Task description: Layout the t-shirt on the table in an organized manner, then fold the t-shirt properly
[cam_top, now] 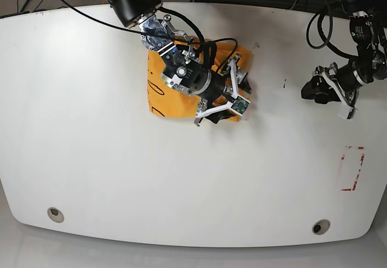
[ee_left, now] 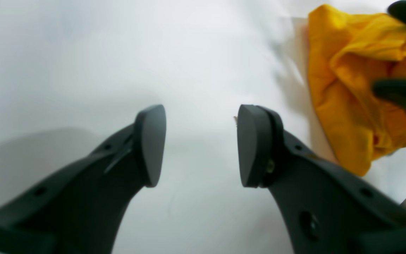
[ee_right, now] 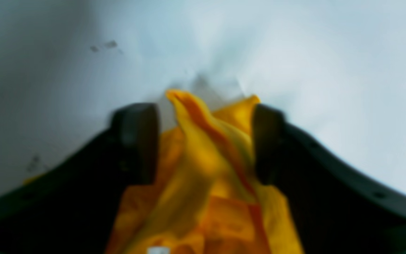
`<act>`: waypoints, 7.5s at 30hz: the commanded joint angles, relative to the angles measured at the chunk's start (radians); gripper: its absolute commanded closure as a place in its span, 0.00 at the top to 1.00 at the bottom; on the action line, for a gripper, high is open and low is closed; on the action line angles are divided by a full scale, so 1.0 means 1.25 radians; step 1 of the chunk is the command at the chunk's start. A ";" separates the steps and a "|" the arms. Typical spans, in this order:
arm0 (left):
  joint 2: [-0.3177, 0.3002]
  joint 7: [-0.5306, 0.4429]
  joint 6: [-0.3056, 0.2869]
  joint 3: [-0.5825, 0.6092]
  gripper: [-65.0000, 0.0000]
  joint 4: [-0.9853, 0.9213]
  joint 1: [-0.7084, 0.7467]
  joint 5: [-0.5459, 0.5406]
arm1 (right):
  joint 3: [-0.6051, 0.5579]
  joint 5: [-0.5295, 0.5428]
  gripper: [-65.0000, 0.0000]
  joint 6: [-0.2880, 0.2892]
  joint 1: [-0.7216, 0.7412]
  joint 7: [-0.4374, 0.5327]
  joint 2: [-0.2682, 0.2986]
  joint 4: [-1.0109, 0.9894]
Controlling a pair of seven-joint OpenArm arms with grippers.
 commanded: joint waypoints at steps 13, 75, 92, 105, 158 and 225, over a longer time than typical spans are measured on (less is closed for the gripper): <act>-0.017 -0.013 -0.004 -0.005 0.47 0.013 -0.008 -0.016 | 0.033 0.001 0.08 -0.007 0.015 0.027 -0.013 0.013; -0.015 -0.015 -0.004 0.050 0.47 0.007 -0.015 -0.014 | 0.108 0.007 0.81 -0.058 -0.287 0.011 0.035 0.325; -0.015 -0.015 -0.004 0.050 0.47 0.007 -0.015 -0.014 | 0.108 0.001 0.80 -0.063 -0.349 0.063 0.079 0.298; -0.015 -0.014 -0.004 0.050 0.47 0.007 -0.012 -0.015 | 0.108 -0.001 0.45 -0.065 -0.325 0.128 0.095 0.218; -0.015 -0.012 -0.004 0.050 0.47 0.007 -0.008 -0.015 | -0.031 0.005 0.00 -0.065 -0.258 0.081 -0.021 0.306; 0.149 -0.144 -0.004 0.427 0.25 0.281 0.065 0.579 | 0.276 0.209 0.13 0.020 -0.137 0.183 0.156 0.000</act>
